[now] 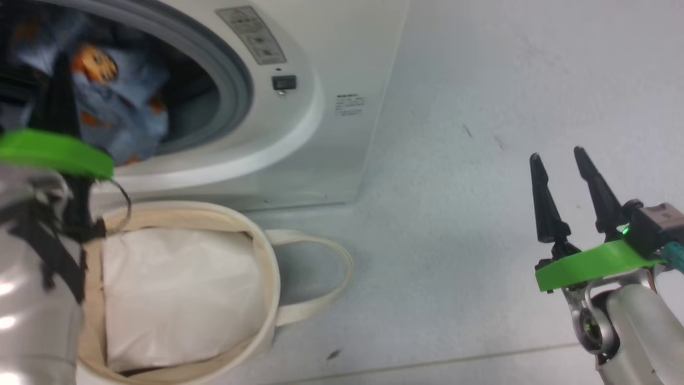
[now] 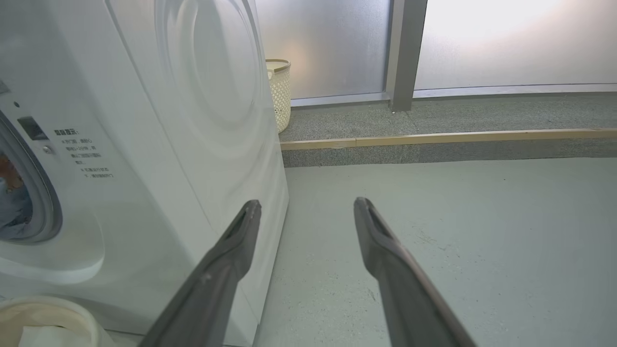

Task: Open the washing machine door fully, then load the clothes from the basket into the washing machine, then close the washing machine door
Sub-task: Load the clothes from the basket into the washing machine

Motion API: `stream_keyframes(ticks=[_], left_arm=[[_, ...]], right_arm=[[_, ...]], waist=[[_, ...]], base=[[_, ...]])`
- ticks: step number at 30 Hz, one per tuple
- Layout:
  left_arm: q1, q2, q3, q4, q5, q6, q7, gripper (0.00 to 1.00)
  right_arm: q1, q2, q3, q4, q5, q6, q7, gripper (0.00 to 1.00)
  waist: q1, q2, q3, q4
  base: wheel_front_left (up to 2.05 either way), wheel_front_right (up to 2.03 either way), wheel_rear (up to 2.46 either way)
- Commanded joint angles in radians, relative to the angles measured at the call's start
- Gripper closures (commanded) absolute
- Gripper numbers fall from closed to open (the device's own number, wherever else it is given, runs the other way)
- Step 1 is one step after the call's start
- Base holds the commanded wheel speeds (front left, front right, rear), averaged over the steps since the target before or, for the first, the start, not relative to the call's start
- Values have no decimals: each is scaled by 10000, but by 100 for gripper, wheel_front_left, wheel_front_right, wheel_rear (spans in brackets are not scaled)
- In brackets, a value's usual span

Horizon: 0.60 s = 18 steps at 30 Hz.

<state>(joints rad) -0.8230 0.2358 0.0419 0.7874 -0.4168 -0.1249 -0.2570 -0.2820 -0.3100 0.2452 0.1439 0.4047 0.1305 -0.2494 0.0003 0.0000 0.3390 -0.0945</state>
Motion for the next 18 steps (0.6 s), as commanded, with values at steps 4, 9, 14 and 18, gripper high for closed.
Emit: stream_keyframes(ticks=[4,9,14,18], left_arm=[[-1328,798,163,663,317,-57,-47,100],[-2207,1099,43,1269,674,-57,-47,100],[-2848,1073,868,-562,1073,-21,-47,100],[-2776,495,1585,-1865,1599,-49,-47,100]], right_arm=[[-60,-206,-155,-504,-209,2,-124,0],[64,-240,-438,-720,-351,2,-124,0],[95,-301,-740,-1006,-439,2,-124,0],[115,-258,-925,-1248,-538,2,-124,0]], waist=[[-3,0,1038,-563],[-3,0,1604,-812],[-3,0,2076,-830],[-3,0,2397,-819]], base=[[0,0,0],[0,0,0],[0,0,0],[0,0,0]])
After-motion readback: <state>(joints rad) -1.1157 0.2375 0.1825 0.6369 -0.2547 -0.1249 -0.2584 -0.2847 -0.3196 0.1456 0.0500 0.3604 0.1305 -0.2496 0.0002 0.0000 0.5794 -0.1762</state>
